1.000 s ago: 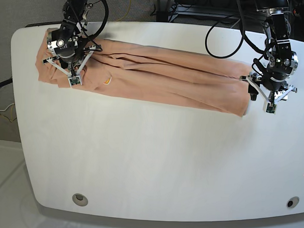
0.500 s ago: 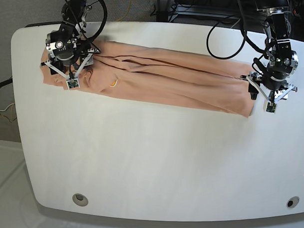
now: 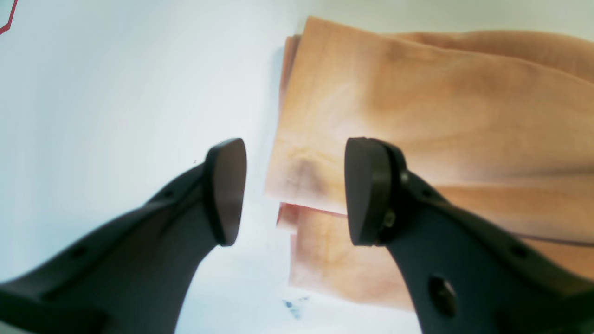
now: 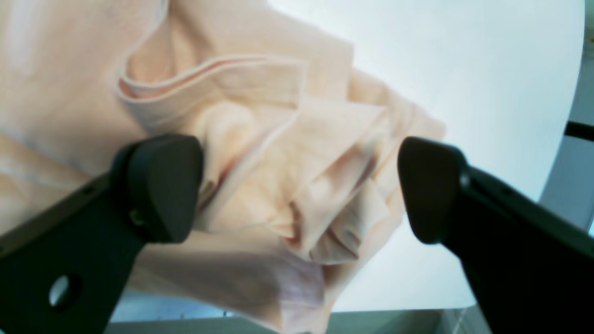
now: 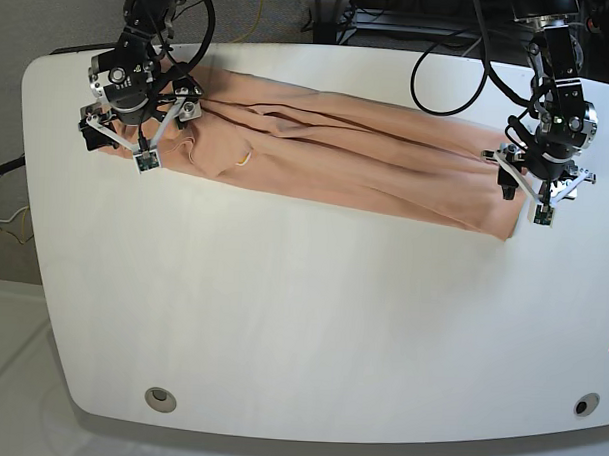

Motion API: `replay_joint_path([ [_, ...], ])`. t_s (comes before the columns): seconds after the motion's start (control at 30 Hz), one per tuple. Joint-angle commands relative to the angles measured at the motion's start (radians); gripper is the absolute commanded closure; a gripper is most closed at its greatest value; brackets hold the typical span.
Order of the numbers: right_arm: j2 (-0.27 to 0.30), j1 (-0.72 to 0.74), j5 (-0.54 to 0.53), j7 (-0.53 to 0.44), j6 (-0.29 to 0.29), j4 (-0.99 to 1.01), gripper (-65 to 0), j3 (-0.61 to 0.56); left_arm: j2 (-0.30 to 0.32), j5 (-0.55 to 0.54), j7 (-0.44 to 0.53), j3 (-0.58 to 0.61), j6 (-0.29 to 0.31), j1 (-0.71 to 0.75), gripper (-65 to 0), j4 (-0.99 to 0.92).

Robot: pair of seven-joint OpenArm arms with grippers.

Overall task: Fold the T-shirt properly
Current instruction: 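Pull the strip taut between both grippers, straightening it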

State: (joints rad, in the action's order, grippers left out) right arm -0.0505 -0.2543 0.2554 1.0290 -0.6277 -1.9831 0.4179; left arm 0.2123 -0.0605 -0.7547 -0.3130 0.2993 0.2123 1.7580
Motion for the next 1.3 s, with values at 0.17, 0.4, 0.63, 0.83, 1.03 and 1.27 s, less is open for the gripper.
replay_joint_path([
  [0.17,0.002,-0.01,-0.009,-0.009,0.004,-0.022,-56.9,-0.001,0.04,-0.003,0.024,-0.033,-0.002,-0.017,-30.7,0.024],
  [0.4,0.001,0.0,-0.009,-0.009,0.002,-0.025,-24.2,-0.006,0.055,-0.003,0.024,-0.033,-0.002,-0.017,-30.7,0.024],
  [0.63,-0.019,0.014,-0.009,-0.009,-0.01,-0.029,0.0,-0.007,0.055,-0.005,0.024,-0.035,-0.002,-0.017,-30.7,0.024],
  [0.83,-0.041,0.014,-0.009,-0.009,-0.07,-0.037,-2.3,-0.004,0.055,-0.005,0.024,-0.035,-0.002,-0.017,-30.7,0.024],
  [1.03,-0.042,0.003,-0.009,-0.009,-0.07,-0.037,-2.3,-0.004,0.059,-0.003,0.024,-0.044,-0.002,-0.017,-30.7,0.024],
  [1.27,-0.042,-0.024,-0.011,-0.009,-0.07,-0.029,-2.3,-0.006,0.078,-0.003,0.024,-0.091,-0.002,-0.014,-30.7,0.02],
])
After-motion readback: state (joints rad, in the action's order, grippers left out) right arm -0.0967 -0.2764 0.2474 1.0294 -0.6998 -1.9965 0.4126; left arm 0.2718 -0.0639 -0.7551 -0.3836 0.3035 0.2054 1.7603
